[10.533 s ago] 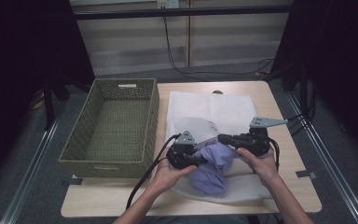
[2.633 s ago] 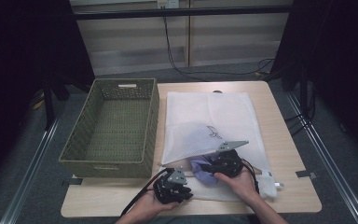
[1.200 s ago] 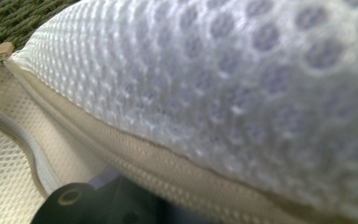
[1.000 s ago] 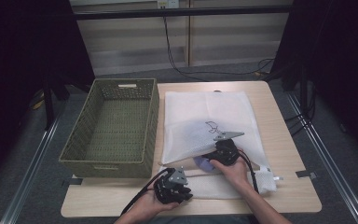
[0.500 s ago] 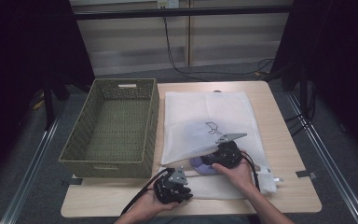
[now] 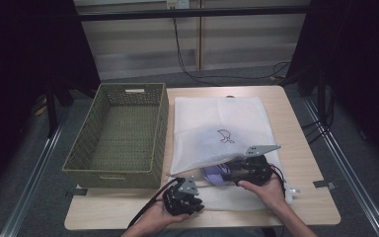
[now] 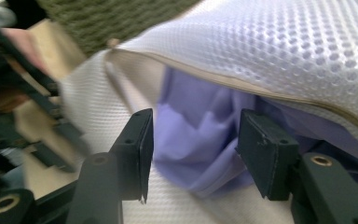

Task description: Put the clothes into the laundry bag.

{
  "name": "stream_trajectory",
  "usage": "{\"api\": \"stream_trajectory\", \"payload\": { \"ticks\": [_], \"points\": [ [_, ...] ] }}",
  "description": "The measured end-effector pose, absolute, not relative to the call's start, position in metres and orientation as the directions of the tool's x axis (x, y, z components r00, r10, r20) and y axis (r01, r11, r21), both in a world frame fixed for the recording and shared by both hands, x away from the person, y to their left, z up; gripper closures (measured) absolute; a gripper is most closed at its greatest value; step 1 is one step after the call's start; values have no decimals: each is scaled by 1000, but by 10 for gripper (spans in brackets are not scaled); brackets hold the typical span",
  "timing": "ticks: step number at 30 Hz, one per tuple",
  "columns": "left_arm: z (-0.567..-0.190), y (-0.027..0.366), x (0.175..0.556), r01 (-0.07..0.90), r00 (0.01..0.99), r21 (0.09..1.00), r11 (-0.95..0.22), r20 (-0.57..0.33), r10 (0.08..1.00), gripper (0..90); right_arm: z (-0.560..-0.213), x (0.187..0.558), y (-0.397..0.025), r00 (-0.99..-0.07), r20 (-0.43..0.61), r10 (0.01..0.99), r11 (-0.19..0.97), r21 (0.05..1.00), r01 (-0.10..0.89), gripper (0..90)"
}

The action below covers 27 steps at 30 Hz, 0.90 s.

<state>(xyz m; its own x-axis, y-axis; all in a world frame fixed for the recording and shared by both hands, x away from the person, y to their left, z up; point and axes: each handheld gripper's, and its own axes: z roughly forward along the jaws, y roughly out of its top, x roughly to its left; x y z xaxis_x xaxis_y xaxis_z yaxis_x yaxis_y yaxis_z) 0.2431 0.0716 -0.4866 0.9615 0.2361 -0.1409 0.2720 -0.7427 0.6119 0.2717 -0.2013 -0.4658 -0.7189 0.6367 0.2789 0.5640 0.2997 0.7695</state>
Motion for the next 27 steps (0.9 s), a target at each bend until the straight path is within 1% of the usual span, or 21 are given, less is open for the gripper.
{"api": "stream_trajectory", "payload": {
  "ticks": [4,6,11,12,15,17,20,22,23,25,26,27],
  "points": [
    [-487,72,243,271,962,612,-743,-142,234,774,-460,263,-204,-743,282,607,304,782,544,468],
    [-487,72,244,270,962,612,-743,-142,233,775,-459,260,-205,-770,297,565,310,789,531,567],
    [-487,72,244,269,962,612,-744,-141,233,775,-463,255,-201,-798,325,508,316,791,524,699],
    [-487,72,244,269,962,612,-744,-141,232,775,-464,256,-199,-801,332,497,323,786,527,744],
    [-487,72,244,271,962,614,-741,-143,233,775,-470,257,-194,-806,344,481,343,773,534,807],
    [-487,72,244,267,963,612,-744,-141,230,775,-475,260,-192,-808,343,480,359,763,537,823],
    [-488,72,245,294,956,620,-728,-172,239,765,-482,265,-190,-801,342,492,374,747,549,846],
    [-487,71,245,299,954,615,-729,-175,244,758,-485,268,-189,-795,342,501,382,736,558,852],
    [-485,69,245,288,957,603,-744,-161,240,744,-487,269,-188,-794,340,504,387,733,560,851],
    [-484,66,246,308,951,626,-716,-189,245,700,-490,270,-186,-791,339,509,398,722,566,849],
    [-483,62,245,317,948,632,-708,-200,246,699,-492,271,-186,-793,333,511,401,723,562,847],
    [-482,59,245,308,951,623,-719,-215,221,697,-492,271,-185,-791,333,513,404,719,565,839]
  ]
}}
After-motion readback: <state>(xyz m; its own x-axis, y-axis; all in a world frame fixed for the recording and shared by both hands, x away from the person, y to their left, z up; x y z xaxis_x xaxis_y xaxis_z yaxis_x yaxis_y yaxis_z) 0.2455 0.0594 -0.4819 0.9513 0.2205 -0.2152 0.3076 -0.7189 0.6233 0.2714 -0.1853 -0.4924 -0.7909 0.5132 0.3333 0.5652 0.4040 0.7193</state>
